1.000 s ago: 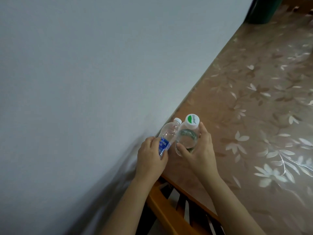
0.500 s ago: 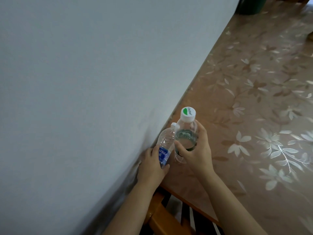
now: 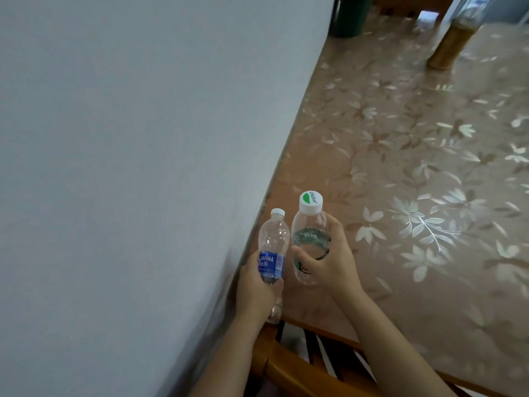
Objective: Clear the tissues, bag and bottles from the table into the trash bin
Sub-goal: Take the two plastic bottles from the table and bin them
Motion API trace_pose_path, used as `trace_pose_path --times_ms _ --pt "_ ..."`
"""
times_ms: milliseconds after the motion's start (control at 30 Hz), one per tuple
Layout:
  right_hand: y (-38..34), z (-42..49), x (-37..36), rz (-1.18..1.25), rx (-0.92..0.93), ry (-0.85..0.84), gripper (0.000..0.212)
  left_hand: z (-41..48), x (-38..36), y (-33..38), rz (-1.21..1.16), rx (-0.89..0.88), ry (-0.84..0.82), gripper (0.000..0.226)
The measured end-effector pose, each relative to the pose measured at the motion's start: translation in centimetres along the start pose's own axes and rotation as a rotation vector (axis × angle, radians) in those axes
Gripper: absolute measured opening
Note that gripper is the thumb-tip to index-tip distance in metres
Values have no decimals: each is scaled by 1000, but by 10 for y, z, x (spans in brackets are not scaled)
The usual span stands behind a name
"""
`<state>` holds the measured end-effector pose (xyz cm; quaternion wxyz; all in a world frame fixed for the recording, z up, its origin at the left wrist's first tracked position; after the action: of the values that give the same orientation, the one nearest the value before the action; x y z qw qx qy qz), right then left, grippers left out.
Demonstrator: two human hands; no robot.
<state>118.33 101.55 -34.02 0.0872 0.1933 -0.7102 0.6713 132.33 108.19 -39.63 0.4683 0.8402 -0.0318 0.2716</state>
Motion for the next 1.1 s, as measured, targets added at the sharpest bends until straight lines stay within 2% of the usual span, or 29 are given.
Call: trace_pose_path --times_ms 267,500,667,800,1100 --pt "-24 -32 47 -12 39 156 68 -30 25 35 -91 -191 -16 65" --pt "-35 -73 92 60 63 268 68 -63 14 80 -183 -363 -160 68" --pt "-33 -108 130 -49 75 414 69 -96 4 101 -168 -464 -300 69" --pt "-28 -131 154 -58 77 452 71 -120 -4 106 -144 -534 -356 66" --pt "-10 -191 252 -97 119 623 73 -178 -85 147 -135 -629 -507 66"
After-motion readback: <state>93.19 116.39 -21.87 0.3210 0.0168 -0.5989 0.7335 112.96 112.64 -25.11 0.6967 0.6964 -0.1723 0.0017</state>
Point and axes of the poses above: each hand's wrist, its own z-axis towards the middle knuckle, its own x-axis out of the back of the hand, y = z × x, the point moved 5 cm from there along z, towards the middle knuckle, and after that the axes turned 1 degree about z, right-handed, at the moved point
